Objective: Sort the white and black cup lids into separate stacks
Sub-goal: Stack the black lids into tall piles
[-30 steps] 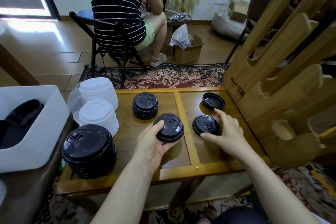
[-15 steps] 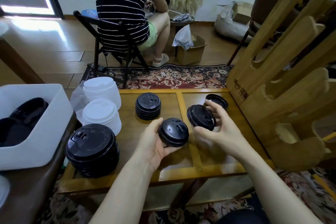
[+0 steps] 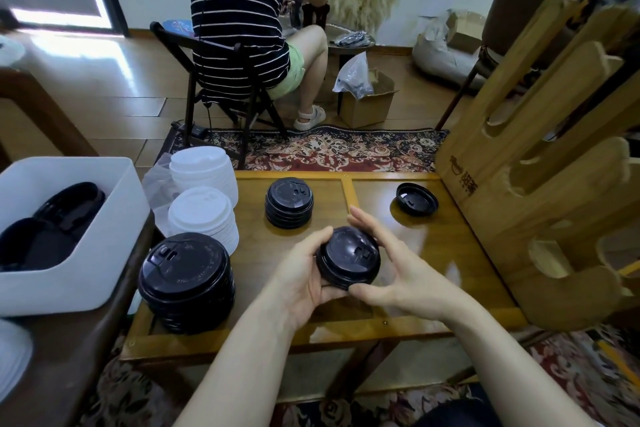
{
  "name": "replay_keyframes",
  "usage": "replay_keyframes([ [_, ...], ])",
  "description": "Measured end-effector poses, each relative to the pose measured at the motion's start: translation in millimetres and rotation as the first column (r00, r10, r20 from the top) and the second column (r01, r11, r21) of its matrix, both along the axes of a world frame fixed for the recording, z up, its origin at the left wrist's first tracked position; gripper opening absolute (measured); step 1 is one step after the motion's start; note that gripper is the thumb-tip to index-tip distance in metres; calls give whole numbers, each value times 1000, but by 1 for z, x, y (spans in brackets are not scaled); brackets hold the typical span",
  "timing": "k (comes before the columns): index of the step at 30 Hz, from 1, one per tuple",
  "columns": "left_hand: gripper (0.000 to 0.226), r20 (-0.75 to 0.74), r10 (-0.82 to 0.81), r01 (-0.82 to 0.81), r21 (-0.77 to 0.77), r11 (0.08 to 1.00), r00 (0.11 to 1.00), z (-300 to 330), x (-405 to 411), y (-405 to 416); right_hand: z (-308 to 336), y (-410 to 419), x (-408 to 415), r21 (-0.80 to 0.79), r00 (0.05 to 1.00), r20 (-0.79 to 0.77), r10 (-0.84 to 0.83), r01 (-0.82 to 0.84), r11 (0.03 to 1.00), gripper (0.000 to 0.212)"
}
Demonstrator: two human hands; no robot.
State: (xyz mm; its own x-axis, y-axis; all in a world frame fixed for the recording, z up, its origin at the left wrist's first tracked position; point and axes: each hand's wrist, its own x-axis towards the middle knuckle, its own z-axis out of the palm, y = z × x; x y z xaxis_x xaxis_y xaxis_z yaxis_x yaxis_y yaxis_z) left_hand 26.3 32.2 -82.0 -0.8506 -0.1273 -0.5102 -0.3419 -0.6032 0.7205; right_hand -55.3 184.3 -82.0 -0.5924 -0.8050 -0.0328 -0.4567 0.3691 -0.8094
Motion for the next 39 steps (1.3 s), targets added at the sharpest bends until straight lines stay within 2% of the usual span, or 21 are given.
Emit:
replay_keyframes([
  [4,35,-19,16,-15,13,1000,1000,0,-1,2,-2,-7,1,-21,984,-128,-127,125,992,97],
  [8,37,-40,16,-15,38,999,999,2,1,3,-7,-7,0,-37,973,-172,-155,150,988,91],
  [12,38,-66,99,-89,142,986,993,2,-1,7,-9,-10,2,-99,952,-192,-238,222,970,84],
  [16,39,-59,156,-136,261,956,986,-1,-2,10,-8,-12,5,-139,948,-202,-247,222,965,75],
  [23,32,-96,250,-203,351,914,963,-5,-3,12,-8,-12,5,-254,929,-177,-326,277,927,58],
  [27,33,-104,313,-237,444,864,944,-7,-3,15,-10,-15,7,-297,902,-189,-388,324,898,65],
  [31,35,-107,333,-241,492,837,937,-7,-2,20,-8,-15,8,-277,882,-179,-437,380,882,89],
  [33,38,-99,321,-236,487,841,942,-9,-2,21,-8,-14,7,-251,894,-158,-419,374,893,92],
  [35,42,-65,290,-229,460,858,955,-10,-2,19,-9,-13,6,-224,920,-154,-359,321,920,84],
  [37,56,-41,217,-182,403,897,975,-10,-3,12,-9,-11,7,-210,947,-145,-286,253,944,78],
  [39,56,-40,135,-114,341,933,990,-7,-3,7,-8,-10,10,-204,962,-148,-228,195,959,75],
])
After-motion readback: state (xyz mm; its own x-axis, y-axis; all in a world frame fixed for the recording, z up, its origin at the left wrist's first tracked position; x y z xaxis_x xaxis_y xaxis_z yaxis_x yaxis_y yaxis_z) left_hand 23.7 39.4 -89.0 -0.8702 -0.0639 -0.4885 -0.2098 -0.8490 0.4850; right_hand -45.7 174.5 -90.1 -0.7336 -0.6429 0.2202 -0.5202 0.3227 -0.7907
